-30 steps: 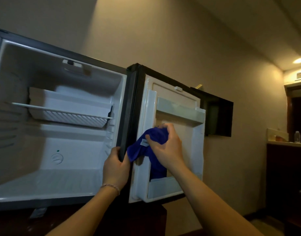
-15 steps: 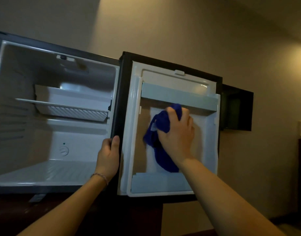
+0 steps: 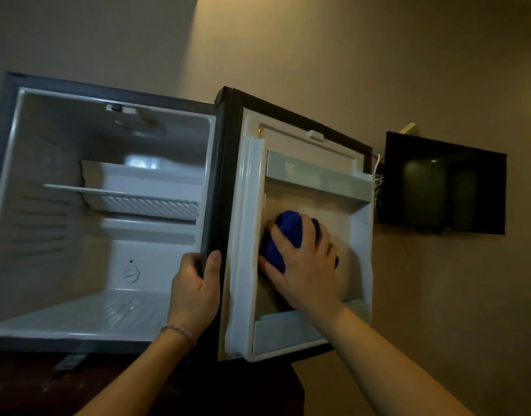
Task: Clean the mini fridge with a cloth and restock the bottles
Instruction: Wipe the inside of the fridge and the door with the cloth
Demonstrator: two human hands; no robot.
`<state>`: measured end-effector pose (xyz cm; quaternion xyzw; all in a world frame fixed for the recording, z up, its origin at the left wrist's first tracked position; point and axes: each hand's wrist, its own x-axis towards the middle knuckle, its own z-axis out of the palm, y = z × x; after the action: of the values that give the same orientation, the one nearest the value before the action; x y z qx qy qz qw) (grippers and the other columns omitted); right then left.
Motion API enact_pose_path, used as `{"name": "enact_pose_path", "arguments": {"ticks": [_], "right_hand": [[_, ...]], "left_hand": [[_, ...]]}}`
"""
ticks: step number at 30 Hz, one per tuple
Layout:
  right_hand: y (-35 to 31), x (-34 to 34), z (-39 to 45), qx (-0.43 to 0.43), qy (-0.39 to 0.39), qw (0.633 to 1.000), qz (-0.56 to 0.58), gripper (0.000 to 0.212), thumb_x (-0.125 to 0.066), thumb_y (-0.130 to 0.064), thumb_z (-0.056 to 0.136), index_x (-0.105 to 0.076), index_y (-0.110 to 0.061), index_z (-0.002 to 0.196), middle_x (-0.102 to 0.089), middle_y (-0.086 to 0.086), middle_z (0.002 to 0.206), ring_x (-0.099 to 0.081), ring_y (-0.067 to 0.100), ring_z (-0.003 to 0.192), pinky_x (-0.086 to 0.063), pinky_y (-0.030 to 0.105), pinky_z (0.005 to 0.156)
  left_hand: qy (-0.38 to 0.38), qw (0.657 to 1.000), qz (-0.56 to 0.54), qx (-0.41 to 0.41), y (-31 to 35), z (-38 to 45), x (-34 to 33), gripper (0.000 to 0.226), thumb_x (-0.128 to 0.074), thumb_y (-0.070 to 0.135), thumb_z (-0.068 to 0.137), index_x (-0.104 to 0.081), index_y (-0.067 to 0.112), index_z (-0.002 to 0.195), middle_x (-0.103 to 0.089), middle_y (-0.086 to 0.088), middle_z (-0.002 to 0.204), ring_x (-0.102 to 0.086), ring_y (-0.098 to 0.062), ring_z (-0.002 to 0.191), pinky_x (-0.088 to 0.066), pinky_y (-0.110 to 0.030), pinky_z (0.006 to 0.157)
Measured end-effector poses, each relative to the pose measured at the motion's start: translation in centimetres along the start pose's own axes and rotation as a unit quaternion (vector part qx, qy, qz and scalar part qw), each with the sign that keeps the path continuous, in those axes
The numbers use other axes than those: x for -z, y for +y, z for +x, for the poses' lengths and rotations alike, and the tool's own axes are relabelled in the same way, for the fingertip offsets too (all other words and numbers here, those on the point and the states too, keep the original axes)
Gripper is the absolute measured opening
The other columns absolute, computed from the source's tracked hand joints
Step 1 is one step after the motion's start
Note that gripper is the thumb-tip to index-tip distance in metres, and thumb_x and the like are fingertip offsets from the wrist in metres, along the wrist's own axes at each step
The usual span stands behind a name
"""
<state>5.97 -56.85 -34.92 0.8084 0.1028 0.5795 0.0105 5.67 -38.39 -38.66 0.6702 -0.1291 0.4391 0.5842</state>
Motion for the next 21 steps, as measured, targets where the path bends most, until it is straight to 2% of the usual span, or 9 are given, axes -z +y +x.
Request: {"name": "enact_pose_path", "arguments": {"ticks": [3,5,8,10,12,15,21], "right_hand": [[0.0,-1.0,0.3,-0.013,0.026,0.999,0.033,0.062,-0.043,-0.069,0.089,-0.044,-0.034,0.14,-0.036,0.018,0.147,-0.042,0.049,0.124,-0.047,0.059,0.089],[-0.1,-1.5,0.2,-0.012,0.039,0.998,0.047,0.062,-0.044,-0.068,0.088,-0.045,-0.033,0.139,-0.036,0.018,0.146,-0.042,0.049,0.124,-0.045,0.059,0.089],[-0.4,-2.0,0.2,-0.013,0.048,0.997,0.061,0.061,-0.043,-0.066,0.088,-0.048,-0.032,0.139,-0.033,0.017,0.145,-0.041,0.049,0.124,-0.044,0.061,0.09],[-0.5,-2.1,0.3,-0.016,0.052,0.996,0.064,0.061,-0.042,-0.065,0.089,-0.048,-0.032,0.139,-0.032,0.017,0.145,-0.041,0.05,0.124,-0.043,0.061,0.091],[-0.5,-2.2,0.3,-0.018,0.05,0.996,0.067,0.06,-0.042,-0.064,0.089,-0.047,-0.032,0.139,-0.032,0.018,0.145,-0.041,0.05,0.125,-0.043,0.062,0.092],[-0.6,-2.2,-0.1,-0.009,0.049,0.996,0.077,0.058,-0.045,-0.06,0.088,-0.045,-0.032,0.139,-0.032,0.018,0.146,-0.04,0.049,0.126,-0.043,0.062,0.093],[-0.4,-1.7,-0.1,-0.004,0.075,0.995,0.068,0.057,-0.049,-0.061,0.089,-0.05,-0.031,0.137,-0.034,0.017,0.144,-0.042,0.048,0.123,-0.043,0.058,0.09]], "left_hand": [[-0.015,0.999,0.03,-0.004,0.0,0.2,0.4,0.037,-0.041,0.057,0.085,-0.052,0.022,0.093,-0.062,-0.004,0.075,-0.06,-0.011,0.062,-0.041,-0.02,0.052],[-0.034,0.998,0.044,0.003,0.3,0.6,0.9,0.035,-0.044,0.055,0.088,-0.053,0.021,0.091,-0.064,-0.006,0.076,-0.062,-0.011,0.061,-0.046,-0.02,0.049],[-0.028,0.999,0.014,0.038,1.6,1.6,0.7,0.035,-0.054,0.054,0.091,-0.055,0.02,0.098,-0.067,-0.004,0.087,-0.067,-0.019,0.078,-0.055,-0.032,0.063],[-0.012,0.998,0.013,0.057,2.9,2.2,-0.3,0.052,-0.053,0.068,0.082,-0.053,0.021,0.103,-0.065,-0.001,0.089,-0.066,-0.017,0.079,-0.051,-0.031,0.062],[0.012,0.997,0.059,0.047,3.6,2.6,-1.5,0.067,-0.047,0.078,0.075,-0.052,0.018,0.104,-0.063,-0.001,0.084,-0.064,-0.015,0.072,-0.048,-0.028,0.057],[0.058,0.994,0.086,0.03,3.3,2.8,-2.0,0.06,-0.049,0.069,0.085,-0.053,0.012,0.102,-0.064,-0.002,0.078,-0.062,-0.012,0.063,-0.044,-0.023,0.05],[0.051,0.995,0.084,0.014,3.1,2.9,-1.6,0.055,-0.05,0.06,0.091,-0.058,0.007,0.099,-0.059,0.0,0.07,-0.055,-0.008,0.055,-0.038,-0.012,0.039]]}}
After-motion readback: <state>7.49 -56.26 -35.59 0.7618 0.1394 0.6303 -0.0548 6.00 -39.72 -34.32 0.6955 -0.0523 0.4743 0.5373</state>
